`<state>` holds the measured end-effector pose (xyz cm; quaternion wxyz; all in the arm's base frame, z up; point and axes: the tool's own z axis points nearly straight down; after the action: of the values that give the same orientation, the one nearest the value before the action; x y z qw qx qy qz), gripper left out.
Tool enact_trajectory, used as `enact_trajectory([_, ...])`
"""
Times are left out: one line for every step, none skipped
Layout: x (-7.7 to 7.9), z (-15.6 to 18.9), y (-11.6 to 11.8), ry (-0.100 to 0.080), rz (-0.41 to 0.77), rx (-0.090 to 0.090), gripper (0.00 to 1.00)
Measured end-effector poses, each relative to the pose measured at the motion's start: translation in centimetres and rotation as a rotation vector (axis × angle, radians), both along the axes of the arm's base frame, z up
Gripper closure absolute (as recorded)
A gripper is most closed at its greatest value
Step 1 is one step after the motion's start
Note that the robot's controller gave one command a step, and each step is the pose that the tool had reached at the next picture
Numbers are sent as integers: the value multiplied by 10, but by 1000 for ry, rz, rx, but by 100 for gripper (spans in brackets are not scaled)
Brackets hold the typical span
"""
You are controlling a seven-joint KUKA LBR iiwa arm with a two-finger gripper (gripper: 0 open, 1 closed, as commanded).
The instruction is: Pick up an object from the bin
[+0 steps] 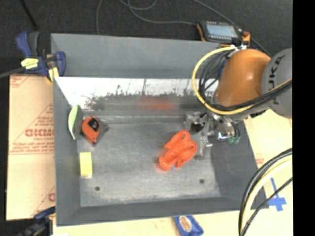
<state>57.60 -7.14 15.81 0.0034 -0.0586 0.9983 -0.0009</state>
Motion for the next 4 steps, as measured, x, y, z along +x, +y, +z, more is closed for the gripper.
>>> enact_trajectory([5, -6, 22, 5, 272, 0, 0])
enact_trajectory([12, -12, 15, 3, 331, -1, 0])
enact_trajectory([24, -74, 16, -3, 498, -4, 0])
enact_trajectory([30, -104, 15, -13, 515, -3, 100])
